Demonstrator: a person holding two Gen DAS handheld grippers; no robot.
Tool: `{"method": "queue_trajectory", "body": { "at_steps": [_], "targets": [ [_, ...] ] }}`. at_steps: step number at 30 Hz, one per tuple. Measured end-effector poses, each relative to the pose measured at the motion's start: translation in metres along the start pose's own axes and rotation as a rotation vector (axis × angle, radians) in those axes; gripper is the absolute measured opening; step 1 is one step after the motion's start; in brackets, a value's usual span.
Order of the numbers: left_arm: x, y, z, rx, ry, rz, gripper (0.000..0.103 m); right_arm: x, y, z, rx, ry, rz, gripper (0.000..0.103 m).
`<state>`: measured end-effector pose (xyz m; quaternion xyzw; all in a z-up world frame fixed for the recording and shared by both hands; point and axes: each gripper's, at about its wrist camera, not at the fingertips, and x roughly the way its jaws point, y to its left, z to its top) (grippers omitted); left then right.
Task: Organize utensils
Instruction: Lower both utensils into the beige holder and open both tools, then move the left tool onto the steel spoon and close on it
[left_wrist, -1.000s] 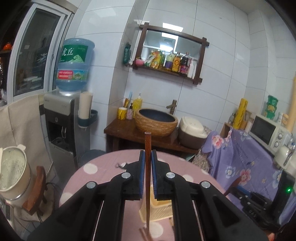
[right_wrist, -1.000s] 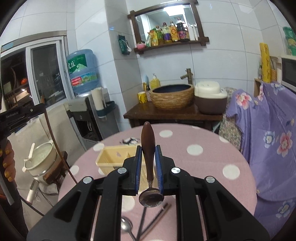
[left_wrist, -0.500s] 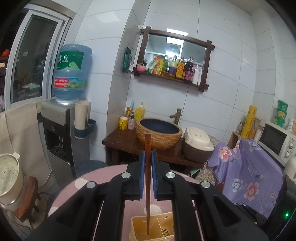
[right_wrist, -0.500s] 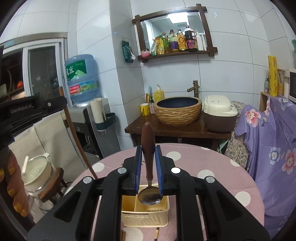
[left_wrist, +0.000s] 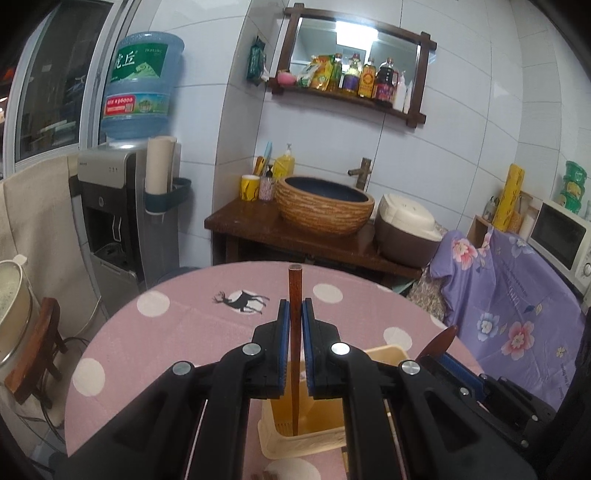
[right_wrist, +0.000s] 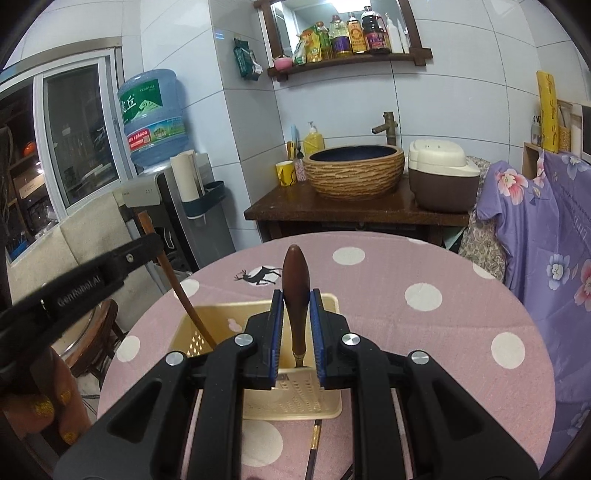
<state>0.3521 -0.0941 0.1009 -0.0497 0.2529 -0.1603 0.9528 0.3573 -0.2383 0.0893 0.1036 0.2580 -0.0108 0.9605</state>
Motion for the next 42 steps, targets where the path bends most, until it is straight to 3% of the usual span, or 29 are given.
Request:
{"method": "queue_trajectory", "body": {
  "at_steps": [16, 18, 20, 24, 25, 29, 32, 39, 42],
  "targets": [
    [0.001, 0.0, -0.012, 0.022, -0.006, 0.015, 0.01, 0.014, -0.009, -0.019, 0.03, 0.012, -0.014, 0.016],
    [-0.002, 0.001, -0.015, 0.02, -0.01, 0.014, 0.023, 0.011, -0.009, -0.02, 0.024, 0.001, -0.001, 0.024],
    [-0.009, 0.003, -0.018, 0.011, -0.026, 0.007, 0.054, 0.004, -0.008, -0.022, 0.014, -0.024, -0.002, 0.036],
    [-0.031, 0.006, -0.028, 0.016, -0.062, 0.002, 0.063, -0.016, -0.007, -0.029, 0.0, -0.07, 0.003, 0.048],
    [-0.037, 0.008, -0.031, 0.018, -0.068, 0.001, 0.069, -0.022, -0.008, -0.032, 0.0, -0.074, -0.002, 0.055],
    [-0.058, 0.016, -0.051, 0.021, -0.089, 0.015, 0.09, -0.039, -0.015, -0.047, 0.008, -0.049, -0.016, 0.06],
    [-0.066, 0.026, -0.071, 0.033, -0.051, 0.041, 0.098, -0.046, -0.023, -0.066, 0.022, 0.007, -0.025, 0.063],
    [-0.062, 0.041, -0.124, 0.116, 0.099, 0.103, 0.098, -0.054, -0.039, -0.111, 0.048, 0.101, -0.078, 0.064],
    [-0.066, 0.047, -0.142, 0.107, 0.122, 0.105, 0.098, -0.058, -0.042, -0.13, 0.045, 0.122, -0.092, 0.064]
  ]
}}
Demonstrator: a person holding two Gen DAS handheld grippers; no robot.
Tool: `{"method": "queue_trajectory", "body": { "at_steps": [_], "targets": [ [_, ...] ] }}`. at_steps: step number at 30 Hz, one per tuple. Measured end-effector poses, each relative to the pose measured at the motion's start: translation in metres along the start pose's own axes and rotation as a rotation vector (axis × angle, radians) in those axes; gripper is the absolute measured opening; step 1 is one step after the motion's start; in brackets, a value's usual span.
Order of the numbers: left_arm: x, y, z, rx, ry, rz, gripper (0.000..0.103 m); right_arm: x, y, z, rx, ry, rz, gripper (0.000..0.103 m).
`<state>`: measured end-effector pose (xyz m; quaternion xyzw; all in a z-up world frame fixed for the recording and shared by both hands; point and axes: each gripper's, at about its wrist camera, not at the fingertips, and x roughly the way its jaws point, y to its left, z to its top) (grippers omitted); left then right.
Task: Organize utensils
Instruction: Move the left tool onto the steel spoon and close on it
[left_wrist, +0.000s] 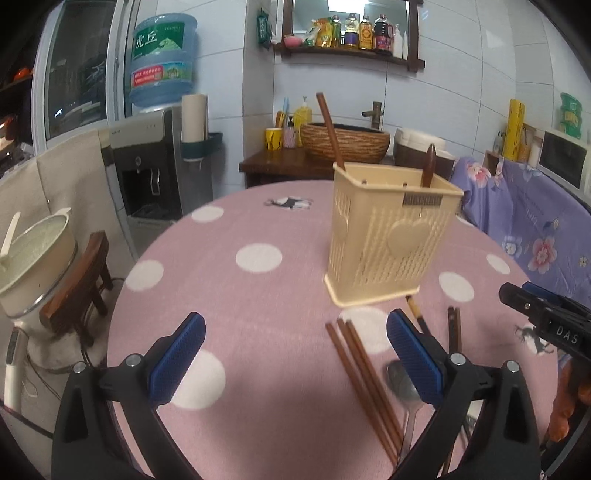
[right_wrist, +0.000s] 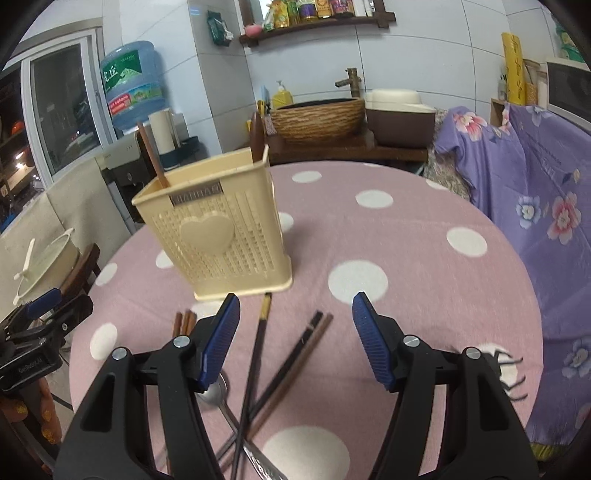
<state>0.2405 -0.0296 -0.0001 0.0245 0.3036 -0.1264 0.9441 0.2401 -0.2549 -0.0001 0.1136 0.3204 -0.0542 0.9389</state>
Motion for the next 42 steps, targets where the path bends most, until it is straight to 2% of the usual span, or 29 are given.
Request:
{"method": "queue_trajectory", "body": {
  "at_steps": [4, 6, 8, 11, 13, 19, 23, 26, 33, 42],
  "targets": [
    [0.004, 0.003, -0.018, -0.033, 0.055, -0.042, 0.097, 0.001, -0.005, -0.019, 0.007, 0.033, -0.014, 0.064],
    [0.007, 0.001, -0.024, -0.034, 0.084, -0.058, 0.09, 0.003, -0.006, -0.028, 0.011, 0.051, -0.016, 0.064],
    [0.01, -0.003, -0.031, -0.024, 0.112, -0.061, 0.079, 0.005, -0.006, -0.033, 0.012, 0.066, -0.017, 0.064],
    [0.011, -0.007, -0.04, -0.03, 0.141, -0.086, 0.068, 0.008, -0.006, -0.039, 0.014, 0.087, -0.001, 0.064],
    [0.011, -0.012, -0.044, -0.023, 0.156, -0.109, 0.065, 0.011, -0.007, -0.04, 0.018, 0.099, 0.003, 0.064],
    [0.013, -0.048, -0.052, 0.093, 0.187, -0.197, 0.061, 0.009, -0.013, -0.042, 0.042, 0.096, -0.014, 0.064],
    [0.018, -0.072, -0.057, 0.199, 0.204, -0.216, 0.06, 0.009, -0.017, -0.044, 0.052, 0.104, -0.019, 0.064],
    [0.027, -0.08, -0.061, 0.237, 0.244, -0.234, 0.054, 0.009, -0.02, -0.046, 0.057, 0.108, -0.019, 0.064],
    [0.037, -0.091, -0.067, 0.31, 0.295, -0.228, 0.042, 0.009, -0.025, -0.046, 0.071, 0.117, -0.014, 0.064],
    [0.035, -0.094, -0.067, 0.335, 0.302, -0.21, 0.028, 0.01, -0.024, -0.048, 0.075, 0.126, -0.011, 0.064]
  ]
}}
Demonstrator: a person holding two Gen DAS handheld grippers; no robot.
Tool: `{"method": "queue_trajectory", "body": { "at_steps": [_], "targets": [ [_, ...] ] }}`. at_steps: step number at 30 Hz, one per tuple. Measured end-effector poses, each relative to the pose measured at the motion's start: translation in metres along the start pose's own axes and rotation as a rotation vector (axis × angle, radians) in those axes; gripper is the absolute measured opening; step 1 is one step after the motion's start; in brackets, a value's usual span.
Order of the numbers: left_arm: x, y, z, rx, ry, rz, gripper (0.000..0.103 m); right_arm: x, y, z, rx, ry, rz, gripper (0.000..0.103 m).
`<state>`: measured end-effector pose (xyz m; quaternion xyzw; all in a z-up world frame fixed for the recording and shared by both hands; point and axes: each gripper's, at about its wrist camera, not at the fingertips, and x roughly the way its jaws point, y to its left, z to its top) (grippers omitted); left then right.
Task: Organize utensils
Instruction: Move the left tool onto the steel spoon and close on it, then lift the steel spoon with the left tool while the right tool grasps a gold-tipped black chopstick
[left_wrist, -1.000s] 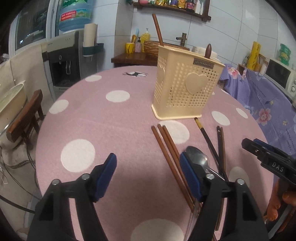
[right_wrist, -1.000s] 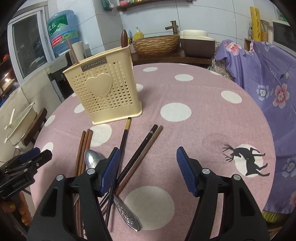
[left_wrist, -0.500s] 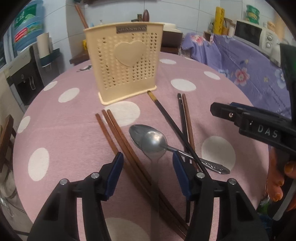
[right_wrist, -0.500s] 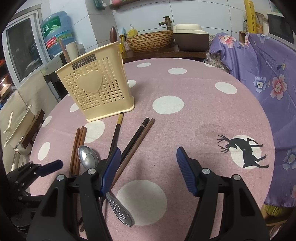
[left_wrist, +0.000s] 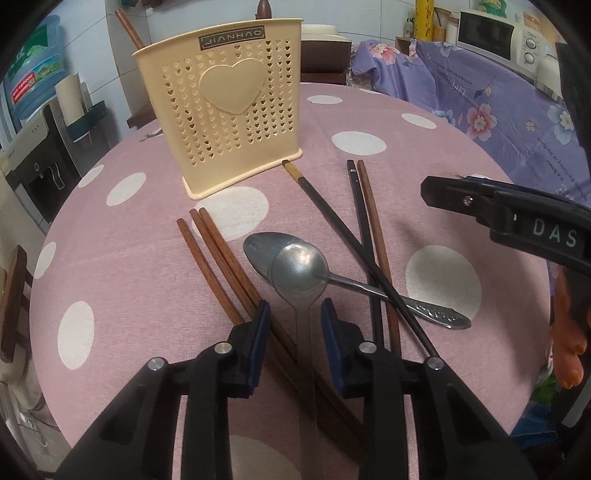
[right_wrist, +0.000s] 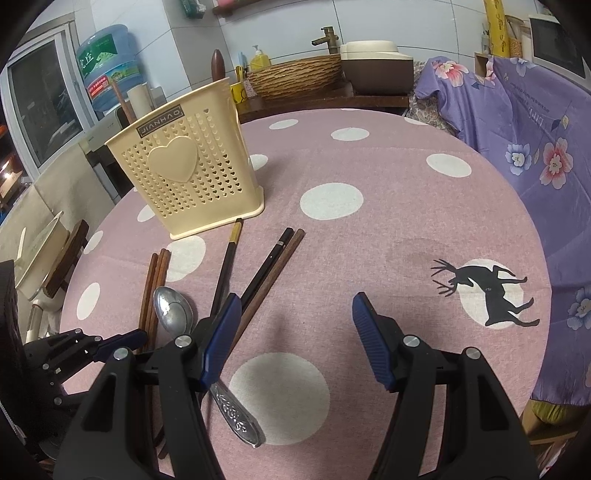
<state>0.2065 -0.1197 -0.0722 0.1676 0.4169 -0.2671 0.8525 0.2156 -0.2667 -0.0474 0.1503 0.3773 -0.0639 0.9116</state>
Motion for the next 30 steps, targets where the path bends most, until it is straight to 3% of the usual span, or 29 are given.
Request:
{"method": "queue_trajectory", "body": {
  "at_steps": [4, 11, 30],
  "targets": [
    [-0.001, -0.005, 0.002, 0.022, -0.004, 0.001, 0.027, 0.0, 0.001, 0.0, 0.002, -0.001, -0.001, 0.064],
    [0.008, -0.009, 0.005, 0.046, 0.017, -0.014, 0.016, 0.0, 0.0, -0.001, 0.003, 0.0, -0.002, 0.064],
    [0.013, 0.0, 0.009, -0.023, 0.025, -0.059, 0.015, 0.002, 0.002, 0.001, -0.008, 0.009, 0.004, 0.064]
  ]
}}
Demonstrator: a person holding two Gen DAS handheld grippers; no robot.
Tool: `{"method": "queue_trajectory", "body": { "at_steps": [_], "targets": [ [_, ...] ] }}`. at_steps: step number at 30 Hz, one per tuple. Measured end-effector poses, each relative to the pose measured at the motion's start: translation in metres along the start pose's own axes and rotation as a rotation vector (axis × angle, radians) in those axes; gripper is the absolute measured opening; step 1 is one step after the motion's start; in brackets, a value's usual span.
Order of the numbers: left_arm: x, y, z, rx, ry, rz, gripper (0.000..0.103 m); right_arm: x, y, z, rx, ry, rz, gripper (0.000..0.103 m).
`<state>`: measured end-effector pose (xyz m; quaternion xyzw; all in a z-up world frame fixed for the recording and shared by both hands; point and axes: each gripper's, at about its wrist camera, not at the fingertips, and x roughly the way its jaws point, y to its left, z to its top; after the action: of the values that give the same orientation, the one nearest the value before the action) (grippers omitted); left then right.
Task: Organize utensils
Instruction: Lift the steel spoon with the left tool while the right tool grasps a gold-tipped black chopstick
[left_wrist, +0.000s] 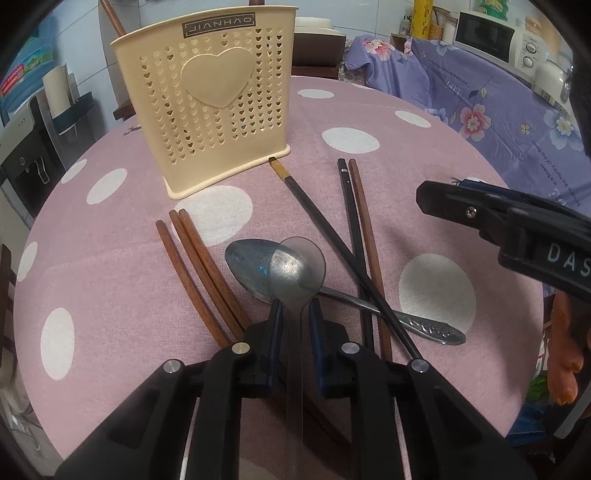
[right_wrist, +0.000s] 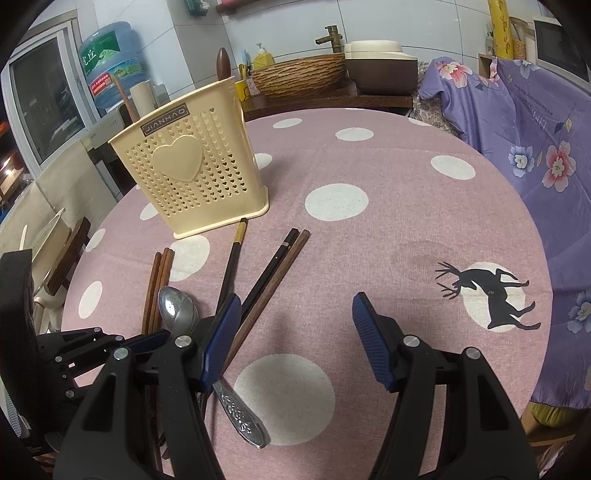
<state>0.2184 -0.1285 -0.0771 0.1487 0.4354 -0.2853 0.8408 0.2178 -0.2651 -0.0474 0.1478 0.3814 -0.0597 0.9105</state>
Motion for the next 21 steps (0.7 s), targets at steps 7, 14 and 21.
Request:
{"method": "queue_trajectory", "body": {
  "at_steps": [7, 14, 21],
  "targets": [
    [-0.01, 0.008, 0.001, -0.05, -0.049, -0.002, 0.005, 0.007, 0.005, 0.006, -0.015, 0.024, 0.032, 0.056],
    [-0.032, 0.023, 0.008, -0.12, -0.138, -0.006, 0.005, 0.022, 0.021, 0.023, -0.036, 0.066, 0.087, 0.052],
    [-0.057, 0.04, 0.017, -0.203, -0.256, -0.019, 0.005, 0.06, 0.046, 0.044, -0.068, 0.15, 0.121, 0.037]
  ]
}}
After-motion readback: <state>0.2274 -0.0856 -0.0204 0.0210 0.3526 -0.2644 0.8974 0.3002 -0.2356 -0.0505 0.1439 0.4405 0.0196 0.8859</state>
